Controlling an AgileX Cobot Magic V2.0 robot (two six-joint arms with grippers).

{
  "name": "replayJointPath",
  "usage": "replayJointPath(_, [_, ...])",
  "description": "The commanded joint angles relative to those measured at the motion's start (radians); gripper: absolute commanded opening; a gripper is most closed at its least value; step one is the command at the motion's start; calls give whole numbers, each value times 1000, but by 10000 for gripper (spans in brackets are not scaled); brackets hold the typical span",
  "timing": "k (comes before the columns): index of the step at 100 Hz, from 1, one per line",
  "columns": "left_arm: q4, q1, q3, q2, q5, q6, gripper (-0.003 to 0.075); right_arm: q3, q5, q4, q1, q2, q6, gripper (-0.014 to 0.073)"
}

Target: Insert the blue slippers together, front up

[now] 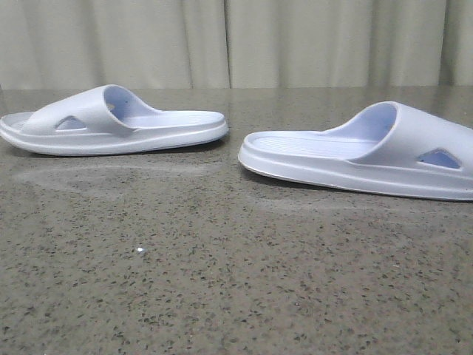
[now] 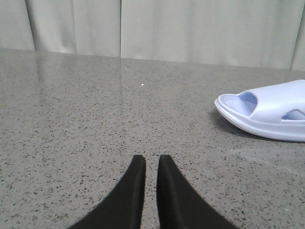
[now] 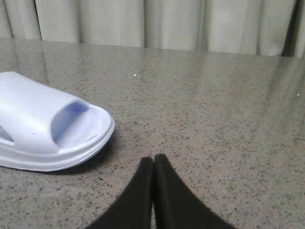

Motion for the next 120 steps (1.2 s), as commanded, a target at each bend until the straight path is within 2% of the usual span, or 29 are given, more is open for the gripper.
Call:
replayJointPath(1, [-1,2,10,-27,-89,0,15,20,-83,-11,-7,-21,0,-78])
replayJointPath(80, [-19,0,10,-27,-89,0,15,20,-83,-11,-7,-21,0,-78])
replayJointPath(89, [-21,0,10,-27,-89,0,15,20,-120,-7,-7,-21,0,-78])
replayJointPath(110, [-117,0,10,-27,-142,0,15,20,-152,199,-7,-21,0,-78])
replayJointPath(120, [-257,0,10,-27,-171,0,15,20,-161,326,-7,-21,0,-78])
